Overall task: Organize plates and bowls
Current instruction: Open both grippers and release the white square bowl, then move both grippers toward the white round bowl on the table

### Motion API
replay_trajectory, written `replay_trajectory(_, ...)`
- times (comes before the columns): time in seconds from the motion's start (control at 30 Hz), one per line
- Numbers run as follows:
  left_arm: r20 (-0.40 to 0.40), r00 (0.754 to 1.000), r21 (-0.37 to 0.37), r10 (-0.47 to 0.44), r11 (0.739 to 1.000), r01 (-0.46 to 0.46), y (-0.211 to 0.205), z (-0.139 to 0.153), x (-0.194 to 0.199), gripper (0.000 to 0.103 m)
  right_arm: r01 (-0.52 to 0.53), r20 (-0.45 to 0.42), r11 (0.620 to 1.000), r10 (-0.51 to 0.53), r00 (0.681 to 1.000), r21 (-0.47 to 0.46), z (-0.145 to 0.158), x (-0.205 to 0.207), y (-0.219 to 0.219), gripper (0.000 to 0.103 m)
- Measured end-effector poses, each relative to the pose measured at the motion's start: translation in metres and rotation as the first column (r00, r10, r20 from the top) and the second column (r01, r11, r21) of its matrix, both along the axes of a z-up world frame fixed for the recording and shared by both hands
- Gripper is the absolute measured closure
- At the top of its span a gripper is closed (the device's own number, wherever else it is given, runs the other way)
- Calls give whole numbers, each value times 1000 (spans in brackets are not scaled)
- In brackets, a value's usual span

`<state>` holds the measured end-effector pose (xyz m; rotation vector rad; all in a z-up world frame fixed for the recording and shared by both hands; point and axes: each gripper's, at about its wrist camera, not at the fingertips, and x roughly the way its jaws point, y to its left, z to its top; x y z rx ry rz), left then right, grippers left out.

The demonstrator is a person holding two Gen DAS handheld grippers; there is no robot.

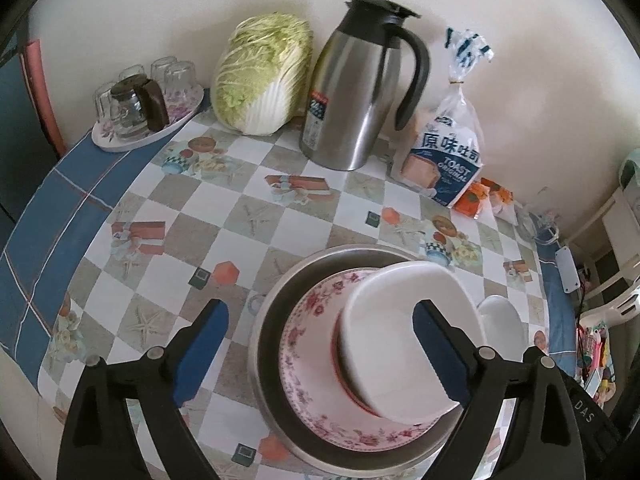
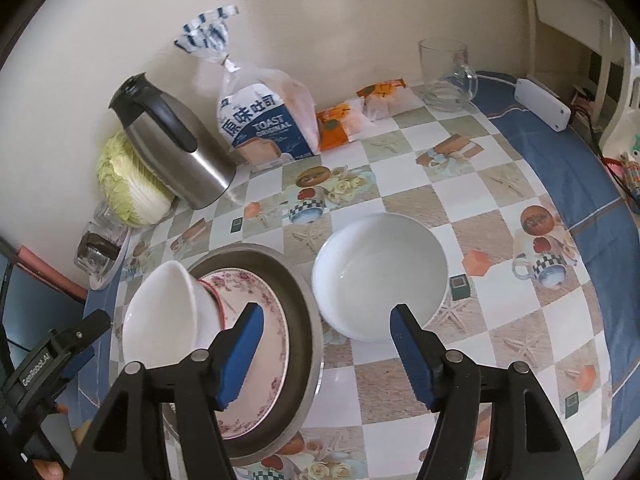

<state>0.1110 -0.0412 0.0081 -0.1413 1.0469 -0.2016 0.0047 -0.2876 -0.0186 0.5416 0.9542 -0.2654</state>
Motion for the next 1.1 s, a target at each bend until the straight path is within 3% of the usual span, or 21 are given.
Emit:
replay_trajectory(0.37, 64, 991, -16, -115, 993, 116, -57, 15, -14, 9, 121, -6, 992, -121, 993, 35, -9, -27, -51, 33)
replay_trajectory(0.7, 150, 955, -14, -256, 965, 261, -120, 30, -28, 9, 189, -23, 980, -188, 982, 57, -21, -41, -82, 33)
replay_trajectory(0.9, 115, 936, -31, -332, 941, 338, -155, 22, -27, 9, 210, -44, 976, -208, 977, 55, -32, -43, -92, 33)
replay_trajectory(1.1, 111, 924, 44, -365, 931, 362, -178, 6, -22, 9, 196, -72, 979, -192, 979, 56, -46, -36, -92, 33)
